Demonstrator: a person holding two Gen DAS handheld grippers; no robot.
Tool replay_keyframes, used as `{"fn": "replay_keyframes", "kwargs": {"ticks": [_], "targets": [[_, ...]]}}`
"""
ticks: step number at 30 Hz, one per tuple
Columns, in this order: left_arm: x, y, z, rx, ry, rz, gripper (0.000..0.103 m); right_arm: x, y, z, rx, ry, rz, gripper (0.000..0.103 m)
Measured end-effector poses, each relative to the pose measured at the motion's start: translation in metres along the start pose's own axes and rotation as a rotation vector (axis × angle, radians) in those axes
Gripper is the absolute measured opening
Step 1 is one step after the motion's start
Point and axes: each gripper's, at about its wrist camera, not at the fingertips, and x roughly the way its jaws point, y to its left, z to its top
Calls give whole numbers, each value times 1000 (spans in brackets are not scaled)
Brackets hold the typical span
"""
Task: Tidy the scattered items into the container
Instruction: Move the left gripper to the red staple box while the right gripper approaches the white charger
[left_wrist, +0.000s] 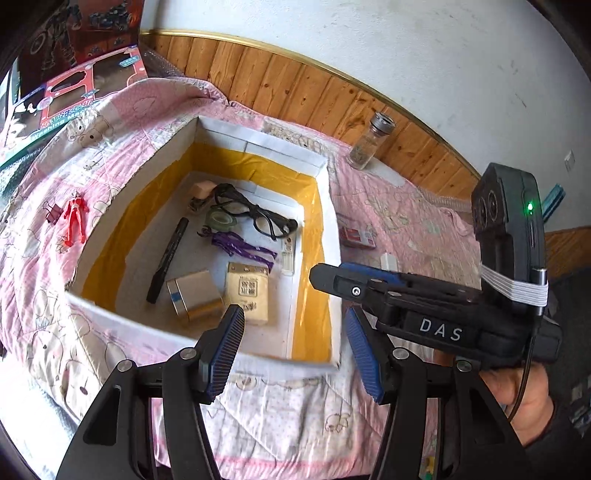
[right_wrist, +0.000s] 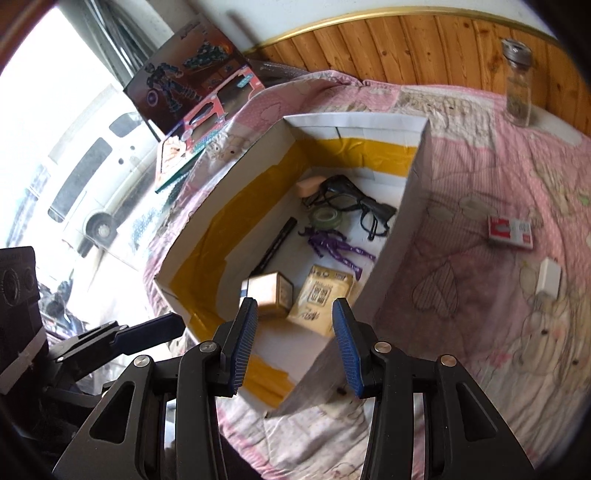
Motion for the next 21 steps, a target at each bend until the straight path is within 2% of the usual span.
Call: {"fn": "replay_keyframes", "kwargs": {"ticks": [6, 12, 21], "targets": [[-8, -26, -15, 82, -9, 12, 58, -24, -13, -24, 69, -46, 23, 45], [-12, -53, -27, 187, -36, 88, 59, -49, -19, -43, 85, -98, -1, 45], [10, -71, -45, 237, 25, 124, 60, -62, -45, -71, 112, -111, -76, 45]]}}
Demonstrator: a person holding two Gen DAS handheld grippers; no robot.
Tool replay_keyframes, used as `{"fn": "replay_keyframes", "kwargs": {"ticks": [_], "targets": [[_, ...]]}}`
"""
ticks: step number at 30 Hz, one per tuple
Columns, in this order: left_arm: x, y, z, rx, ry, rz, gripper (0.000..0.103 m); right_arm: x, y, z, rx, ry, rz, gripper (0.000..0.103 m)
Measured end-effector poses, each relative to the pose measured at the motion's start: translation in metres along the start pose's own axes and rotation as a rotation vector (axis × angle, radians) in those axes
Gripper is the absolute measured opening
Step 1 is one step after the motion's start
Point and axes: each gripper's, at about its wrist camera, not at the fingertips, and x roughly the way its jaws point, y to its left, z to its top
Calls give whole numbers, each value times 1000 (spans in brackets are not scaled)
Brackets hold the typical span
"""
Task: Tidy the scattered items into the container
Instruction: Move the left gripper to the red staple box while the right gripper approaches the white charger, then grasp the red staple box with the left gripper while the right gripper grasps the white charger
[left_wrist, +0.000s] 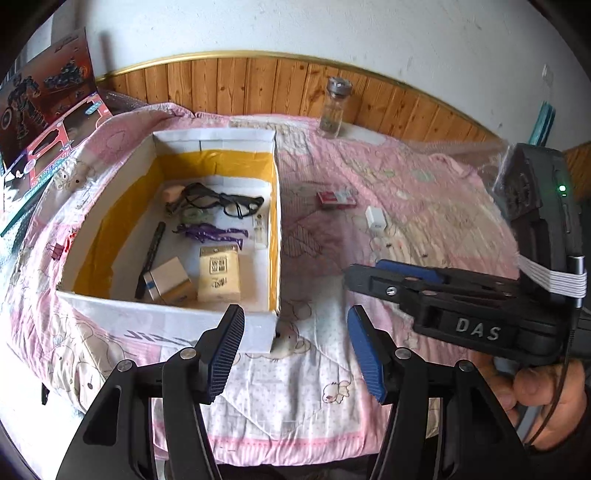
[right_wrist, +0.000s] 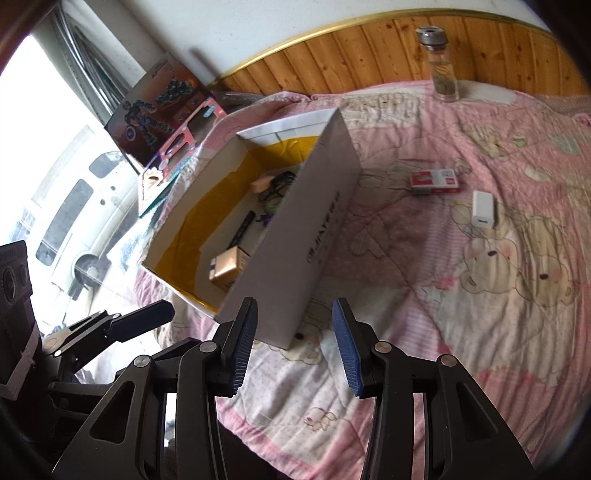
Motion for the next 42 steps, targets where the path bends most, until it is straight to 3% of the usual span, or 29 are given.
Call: {"fn": "replay_keyframes", "kwargs": {"ticks": [7, 14, 22, 29, 35, 42], "targets": [[15, -11, 5, 28, 11, 29, 60, 2, -33, -9, 55, -1, -30, 45], [40, -39, 29, 71, 35, -23, 61, 9, -79, -18, 173, -6, -41, 45], [100, -76, 71, 115, 80, -89, 66, 3, -133, -20, 335, -65, -72, 47], [162, -89, 117, 149, 133, -116, 67, 7, -159, 8, 362, -108, -124, 47], [225, -93, 155, 218, 153, -19, 67, 29, -177, 40, 344, -114, -170, 47], [280, -74, 175, 31, 239, -34, 67, 68, -184, 71, 235, -79, -289, 48]]}}
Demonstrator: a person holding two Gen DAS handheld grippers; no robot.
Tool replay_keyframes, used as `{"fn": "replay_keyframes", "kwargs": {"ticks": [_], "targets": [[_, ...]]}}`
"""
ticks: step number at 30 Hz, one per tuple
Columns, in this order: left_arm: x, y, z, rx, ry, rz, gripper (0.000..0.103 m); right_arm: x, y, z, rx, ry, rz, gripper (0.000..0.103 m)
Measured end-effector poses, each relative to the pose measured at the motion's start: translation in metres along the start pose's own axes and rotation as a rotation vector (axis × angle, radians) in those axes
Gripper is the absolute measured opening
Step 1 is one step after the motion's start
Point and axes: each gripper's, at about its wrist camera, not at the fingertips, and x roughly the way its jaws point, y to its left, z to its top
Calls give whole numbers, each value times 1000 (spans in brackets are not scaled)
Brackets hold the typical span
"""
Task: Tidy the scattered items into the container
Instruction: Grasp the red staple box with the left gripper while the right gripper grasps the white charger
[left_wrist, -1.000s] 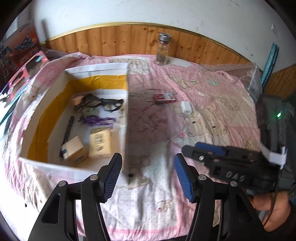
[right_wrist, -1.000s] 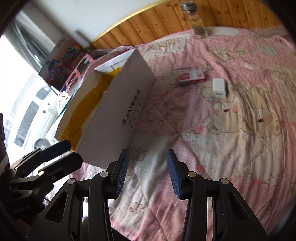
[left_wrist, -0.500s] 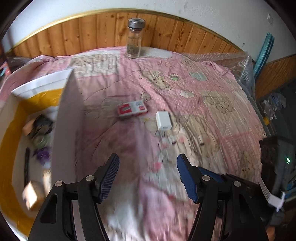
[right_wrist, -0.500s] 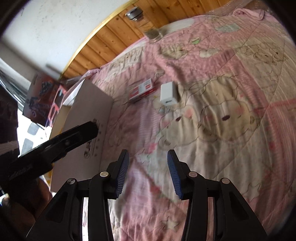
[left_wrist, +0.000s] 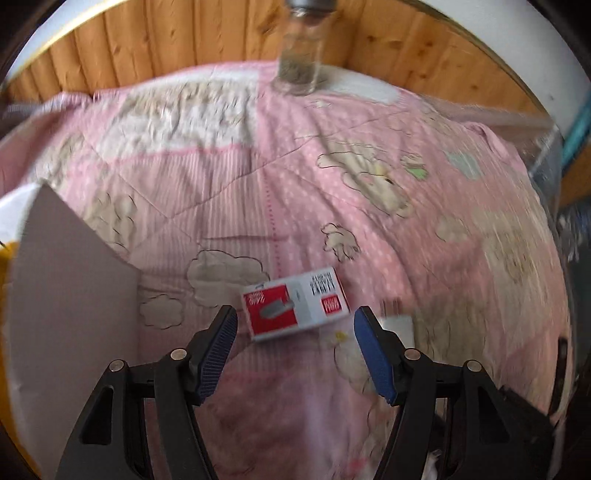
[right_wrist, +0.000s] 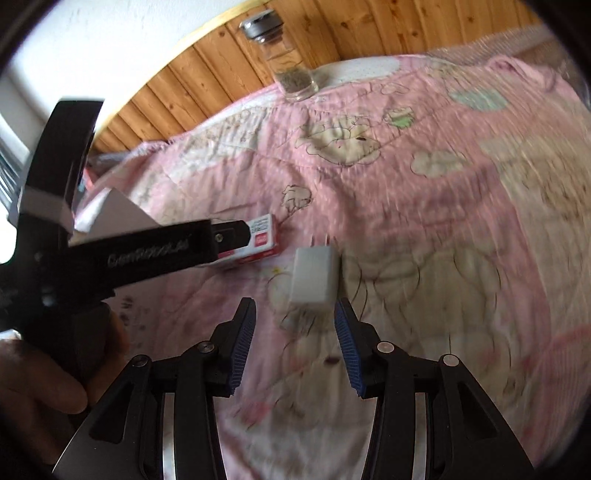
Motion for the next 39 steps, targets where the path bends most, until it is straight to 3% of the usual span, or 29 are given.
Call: {"fn": "replay_keyframes", "kwargs": {"ticks": [4, 5, 13, 15, 17, 19, 22, 24, 30, 36, 39], "targets": [[15, 0, 7, -50, 20, -17, 68, 20, 7, 3, -94, 5, -77, 50], [17, -1, 9, -52, 14, -21, 74, 26, 9, 3, -123, 6, -98, 50], [32, 6, 15, -54, 12, 21, 80, 46, 26, -3, -281, -25, -215, 52], [41, 8, 12, -38, 28, 46, 81, 47, 26, -3, -291, -30, -226, 41], [41, 5, 10, -9, 9, 60, 82, 45, 25, -3, -289, -31, -212, 32], [40, 9, 11, -32, 3, 43, 82, 46, 25, -4, -295, -31, -207, 32], [31, 23, 10, -108, 0, -14, 82, 43, 24, -4, -305, -27, -191, 35], [20, 35, 9, -151, -34, -14, 82, 39, 20, -4, -281, -40, -178, 46], [8, 51, 10, -221, -83, -33, 79, 38, 8, 1, -174, -43, -93, 47], [5, 31, 27, -62, -80, 108, 79, 35, -6, 8, -59, -11, -10, 47], [2, 30, 35, -23, -72, 99, 79, 34, -9, 10, -20, 1, 14, 47]]}}
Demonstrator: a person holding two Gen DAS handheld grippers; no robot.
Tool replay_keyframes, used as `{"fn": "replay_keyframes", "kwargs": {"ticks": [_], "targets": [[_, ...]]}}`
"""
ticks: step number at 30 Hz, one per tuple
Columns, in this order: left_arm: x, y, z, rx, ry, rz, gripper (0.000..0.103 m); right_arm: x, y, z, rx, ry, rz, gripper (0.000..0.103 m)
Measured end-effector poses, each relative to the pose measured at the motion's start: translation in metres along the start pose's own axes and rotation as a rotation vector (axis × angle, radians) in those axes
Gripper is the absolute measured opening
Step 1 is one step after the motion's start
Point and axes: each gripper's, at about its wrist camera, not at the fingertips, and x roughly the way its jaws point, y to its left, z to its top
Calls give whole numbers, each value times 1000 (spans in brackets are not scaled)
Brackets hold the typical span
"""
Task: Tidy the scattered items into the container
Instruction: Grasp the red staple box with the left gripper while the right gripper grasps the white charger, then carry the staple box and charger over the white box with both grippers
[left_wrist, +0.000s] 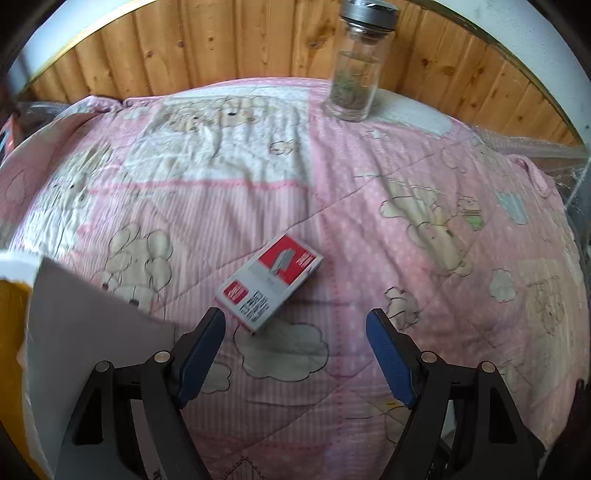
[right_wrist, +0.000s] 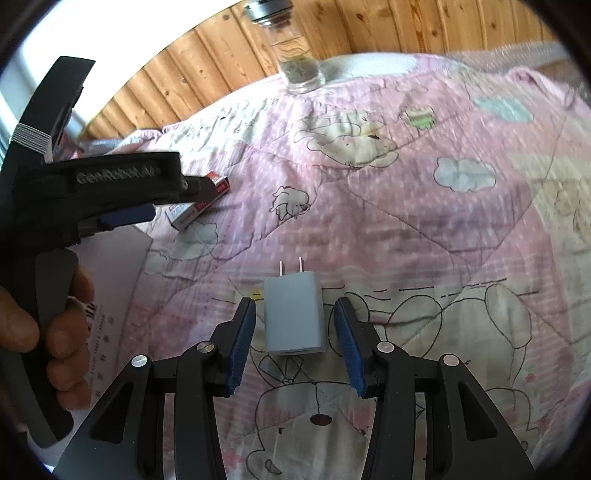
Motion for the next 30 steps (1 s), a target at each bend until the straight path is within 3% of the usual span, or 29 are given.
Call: {"fn": "replay_keyframes", "kwargs": {"ticks": [5, 6, 7, 8, 9, 10, 11, 15, 18, 20, 22, 23, 24, 25, 30], "targets": [[52, -9, 19, 178, 63, 111, 81, 2, 10, 3, -38, 6, -21, 48], [57, -6, 22, 185, 57, 112, 84, 3, 10, 4, -45, 6, -30, 39], [58, 0, 26, 153, 64, 69, 81, 3, 10, 3, -47, 7, -36, 34], [58, 8, 30, 100, 78, 22, 63, 2, 9, 4, -49, 9, -35, 34], [55, 13, 31, 64, 74, -2, 52, 2, 8, 4, -45, 11, -29, 34], [53, 17, 33, 47, 71, -18, 26, 1, 6, 5, -38, 12, -21, 34], [52, 20, 33, 32, 79, -42, 22, -1, 5, 5, -29, 12, -10, 34], [47, 31, 35, -32, 82, -100, 16, -9, -3, 4, 26, 0, 52, 34], [43, 28, 40, -46, 67, -85, 17, -14, -5, 0, 43, -4, 64, 34], [45, 25, 44, -49, 57, -68, 32, -14, -6, -4, 48, -2, 60, 34], [50, 18, 46, -35, 47, -60, 41, -11, -8, -7, 54, 6, 61, 34], [53, 17, 48, -27, 47, -59, 41, -10, -9, -8, 61, 10, 64, 34], [57, 15, 49, -21, 56, -67, 38, -9, -11, -10, 69, 12, 70, 34], [60, 14, 49, -17, 68, -66, 14, -9, -12, -10, 77, 11, 78, 34], [50, 11, 46, -21, 67, -52, 15, -20, -16, -11, 112, 2, 123, 33]]}}
